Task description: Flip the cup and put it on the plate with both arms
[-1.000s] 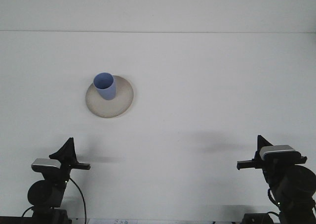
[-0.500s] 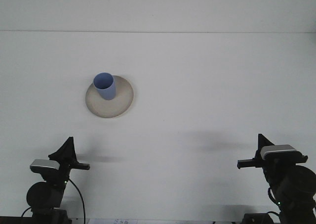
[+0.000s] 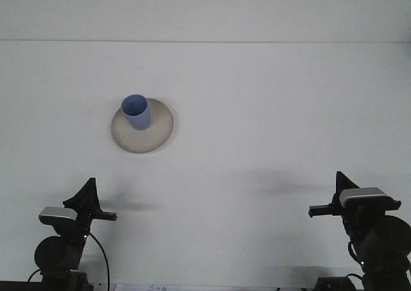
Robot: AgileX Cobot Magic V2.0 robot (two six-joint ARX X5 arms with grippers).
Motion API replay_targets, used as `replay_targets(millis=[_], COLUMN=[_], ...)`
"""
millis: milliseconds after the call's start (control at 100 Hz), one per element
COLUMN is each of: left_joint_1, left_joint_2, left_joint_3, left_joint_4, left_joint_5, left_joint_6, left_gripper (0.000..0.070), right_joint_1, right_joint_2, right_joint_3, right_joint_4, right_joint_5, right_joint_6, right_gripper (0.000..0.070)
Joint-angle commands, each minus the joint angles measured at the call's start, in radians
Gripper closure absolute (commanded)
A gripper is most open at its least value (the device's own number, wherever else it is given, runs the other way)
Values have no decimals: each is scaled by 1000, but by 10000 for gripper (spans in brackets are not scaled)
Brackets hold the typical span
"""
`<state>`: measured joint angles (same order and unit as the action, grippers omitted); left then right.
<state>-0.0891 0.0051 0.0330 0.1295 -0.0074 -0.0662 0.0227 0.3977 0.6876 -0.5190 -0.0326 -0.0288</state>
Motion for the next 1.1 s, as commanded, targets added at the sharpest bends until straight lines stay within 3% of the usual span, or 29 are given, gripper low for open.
replay_targets(millis=[0, 200, 400, 590, 1090], left_joint_1=[-1, -1, -1, -1, -1], left_joint_2=[-2, -2, -2, -2, -2], left_joint_3=[-19, -19, -19, -19, -18], left_joint_4=[14, 14, 14, 13, 10], left_joint_5=[4, 4, 4, 4, 4], left_joint_6=[-3, -3, -3, -3, -3], left_gripper=[687, 686, 687, 687, 687], right_joint_1=[5, 4, 4, 4, 4], right_joint_2=[-25, -233, -402, -396, -397], right_joint_3=[-42, -353, -540, -674, -675], right_joint_4=[63, 501, 546, 712, 669], right_joint_5=[14, 10, 9, 7, 10], right_joint_6=[7, 6, 6, 7, 6], right_gripper=[700, 700, 700, 700, 700])
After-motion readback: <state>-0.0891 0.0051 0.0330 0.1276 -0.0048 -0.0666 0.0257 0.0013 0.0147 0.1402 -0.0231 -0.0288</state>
